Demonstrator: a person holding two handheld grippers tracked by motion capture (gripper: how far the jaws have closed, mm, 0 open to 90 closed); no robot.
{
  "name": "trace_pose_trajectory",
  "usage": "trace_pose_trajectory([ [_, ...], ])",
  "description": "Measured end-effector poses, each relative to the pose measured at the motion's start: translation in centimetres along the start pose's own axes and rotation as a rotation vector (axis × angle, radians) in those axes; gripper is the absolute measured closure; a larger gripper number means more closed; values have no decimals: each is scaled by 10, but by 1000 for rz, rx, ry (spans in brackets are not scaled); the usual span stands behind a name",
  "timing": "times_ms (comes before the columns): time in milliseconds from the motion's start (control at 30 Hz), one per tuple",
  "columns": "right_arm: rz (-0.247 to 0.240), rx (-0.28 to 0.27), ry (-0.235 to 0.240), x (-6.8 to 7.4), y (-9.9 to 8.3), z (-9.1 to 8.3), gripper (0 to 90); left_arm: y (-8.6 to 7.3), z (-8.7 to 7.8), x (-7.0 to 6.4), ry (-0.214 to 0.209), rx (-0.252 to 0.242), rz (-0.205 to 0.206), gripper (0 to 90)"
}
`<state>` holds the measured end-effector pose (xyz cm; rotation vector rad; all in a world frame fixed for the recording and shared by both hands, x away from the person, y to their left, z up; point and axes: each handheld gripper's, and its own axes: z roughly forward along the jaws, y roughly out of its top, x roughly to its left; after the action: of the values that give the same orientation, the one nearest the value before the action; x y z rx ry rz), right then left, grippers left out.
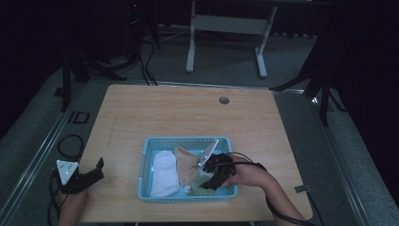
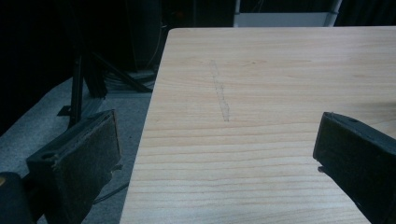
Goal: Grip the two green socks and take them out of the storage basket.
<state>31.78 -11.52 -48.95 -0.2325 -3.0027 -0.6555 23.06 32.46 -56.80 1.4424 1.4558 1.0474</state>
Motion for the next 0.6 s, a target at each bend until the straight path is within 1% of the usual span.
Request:
trace_pose_trajectory([
  [100, -3, -7, -23, 0, 1, 1, 392, 0, 0, 0, 2, 1, 1, 4],
  [133, 4, -8, -18, -1, 1, 2, 394, 0, 0, 0, 3, 1, 1, 4],
  [200, 12, -7, -27, -3, 1, 3, 421, 0, 0, 0, 2, 1, 1, 4],
  [267, 20, 3, -24, -4, 1, 5, 441, 0, 0, 0, 2, 1, 1, 3],
  [300, 21, 7, -23, -4, 1, 6, 488, 0, 0, 0, 1, 1, 0, 4],
  [333, 16, 17, -19, -4, 0, 7, 513, 0, 0, 0, 2, 2, 0, 4],
  [367, 5, 32, -23, -3, 0, 8, 520, 0, 0, 0, 2, 2, 0, 4],
  [400, -1, 39, -26, -3, 0, 9, 588, 0, 0, 0, 2, 1, 0, 4],
  [433, -1, 45, -18, -2, 1, 10, 635, 0, 0, 0, 3, 2, 1, 4],
  [467, -21, 41, -20, -1, 1, 10, 683, 0, 0, 0, 4, 1, 1, 4],
  [500, -41, 31, -34, 0, 1, 9, 741, 0, 0, 0, 4, 2, 1, 4],
  [533, -46, 26, -31, 1, 1, 8, 759, 0, 0, 0, 5, 2, 2, 4],
  [600, -60, 7, -55, 3, 3, 4, 779, 0, 0, 0, 5, 3, 2, 4],
])
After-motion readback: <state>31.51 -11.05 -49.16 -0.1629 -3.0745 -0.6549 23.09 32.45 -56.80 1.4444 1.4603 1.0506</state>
